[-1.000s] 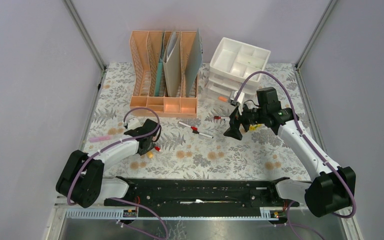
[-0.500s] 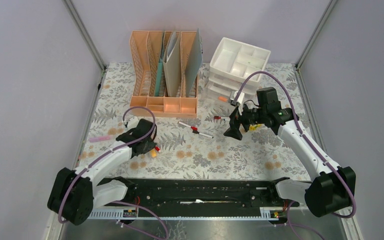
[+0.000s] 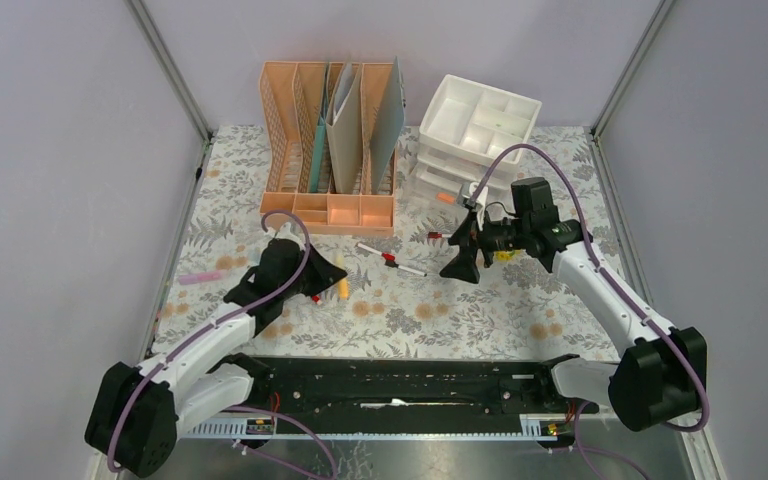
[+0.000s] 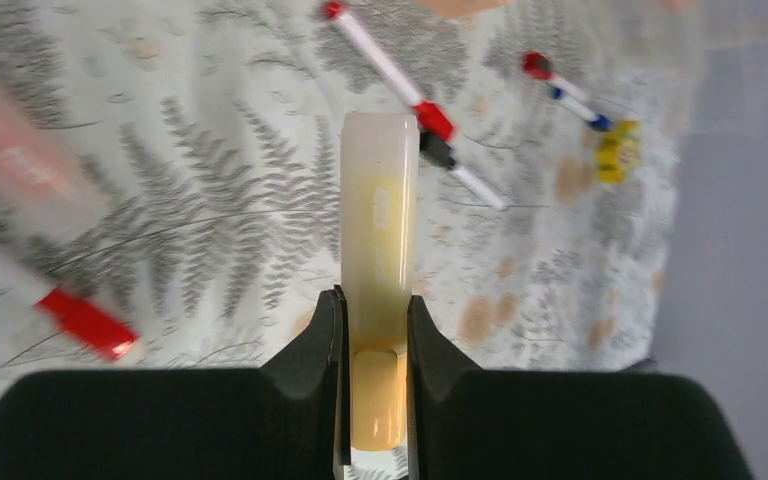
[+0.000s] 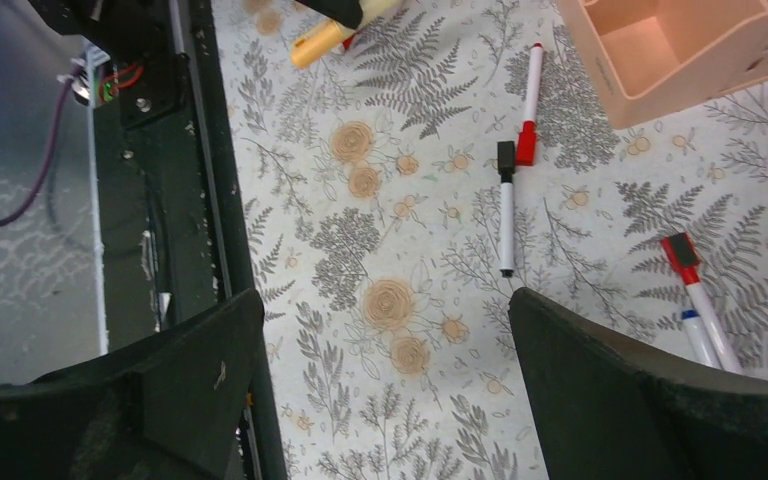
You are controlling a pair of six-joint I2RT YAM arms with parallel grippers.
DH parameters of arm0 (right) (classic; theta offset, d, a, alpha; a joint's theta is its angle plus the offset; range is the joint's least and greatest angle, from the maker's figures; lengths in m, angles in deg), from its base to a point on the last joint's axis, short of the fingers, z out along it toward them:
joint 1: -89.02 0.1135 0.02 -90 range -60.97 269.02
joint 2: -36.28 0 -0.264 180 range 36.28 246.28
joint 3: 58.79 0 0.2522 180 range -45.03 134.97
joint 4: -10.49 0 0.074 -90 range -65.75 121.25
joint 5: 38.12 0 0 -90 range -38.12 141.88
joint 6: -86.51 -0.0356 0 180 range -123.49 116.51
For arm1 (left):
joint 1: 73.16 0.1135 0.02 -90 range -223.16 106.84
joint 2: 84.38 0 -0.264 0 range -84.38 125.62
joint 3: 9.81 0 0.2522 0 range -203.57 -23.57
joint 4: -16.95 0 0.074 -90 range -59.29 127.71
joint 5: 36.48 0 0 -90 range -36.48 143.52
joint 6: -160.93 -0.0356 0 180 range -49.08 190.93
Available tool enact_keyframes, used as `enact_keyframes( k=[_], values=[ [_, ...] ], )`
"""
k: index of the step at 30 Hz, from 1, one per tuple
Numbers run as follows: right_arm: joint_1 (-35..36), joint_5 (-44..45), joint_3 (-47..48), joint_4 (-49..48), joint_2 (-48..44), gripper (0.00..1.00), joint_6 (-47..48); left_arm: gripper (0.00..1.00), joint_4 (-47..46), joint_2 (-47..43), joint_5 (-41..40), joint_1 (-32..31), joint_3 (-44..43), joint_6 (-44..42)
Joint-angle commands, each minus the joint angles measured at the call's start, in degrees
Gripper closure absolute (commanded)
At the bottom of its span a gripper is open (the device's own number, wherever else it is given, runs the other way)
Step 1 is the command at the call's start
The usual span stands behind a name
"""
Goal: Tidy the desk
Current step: Pick up the stationery from the center of the board, then place the stationery in the storage box.
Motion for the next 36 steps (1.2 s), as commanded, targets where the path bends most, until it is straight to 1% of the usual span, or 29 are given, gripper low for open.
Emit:
enact_keyframes(
  k=[1,3,6,8,11,14,18,21,30,33,36],
  values=[
    [-0.2,-7.3,-1.4,-7.4,0.9,0.0,-7.9,1.0,-22.4,0.8,10.1,-0.2,2.5,2.6],
    [-0.2,-9.0,-2.3,-10.3,1.3,0.0,-10.9,1.0,-30.2,1.8,9.9,-1.5,3.4,4.6],
    [-0.1,-10.5,-3.6,-14.8,1.9,0.0,-15.7,1.0,-38.3,4.5,6.8,-5.3,3.1,6.2],
    [-0.1,-10.7,-4.6,-17.8,2.2,0.0,-18.8,1.0,-42.1,7.0,3.5,-8.7,2.0,6.6],
    [-0.1,-9.9,-5.5,-21.1,2.5,0.0,-22.2,1.0,-44.8,10.9,-3.6,-14.4,-0.4,7.2],
    [0.0,-7.8,-6.0,-22.8,2.6,0.0,-24.4,1.0,-44.1,14.9,-11.5,-19.1,-4.3,7.9],
    [0.0,-5.1,-7.1,-26.6,2.8,0.0,-27.4,1.0,-39.4,20.1,-20.4,-24.3,-10.7,10.2],
    [0.0,-4.0,-7.8,-28.0,3.3,0.0,-29.4,1.0,-35.8,23.3,-24.7,-26.5,-15.1,12.5],
    [0.0,-1.5,-8.3,-30.0,3.6,0.03,-32.4,1.0,-35.3,28.6,-25.9,-28.9,-20.5,15.0],
    [0.0,-0.1,-8.7,-30.9,3.7,0.08,-33.7,1.0,-36.1,29.4,-25.8,-29.4,-21.3,15.2],
    [0.0,0.4,-8.8,-31.4,4.0,0.16,-34.4,1.0,-36.6,30.1,-25.9,-30.0,-21.8,15.4]
  ],
)
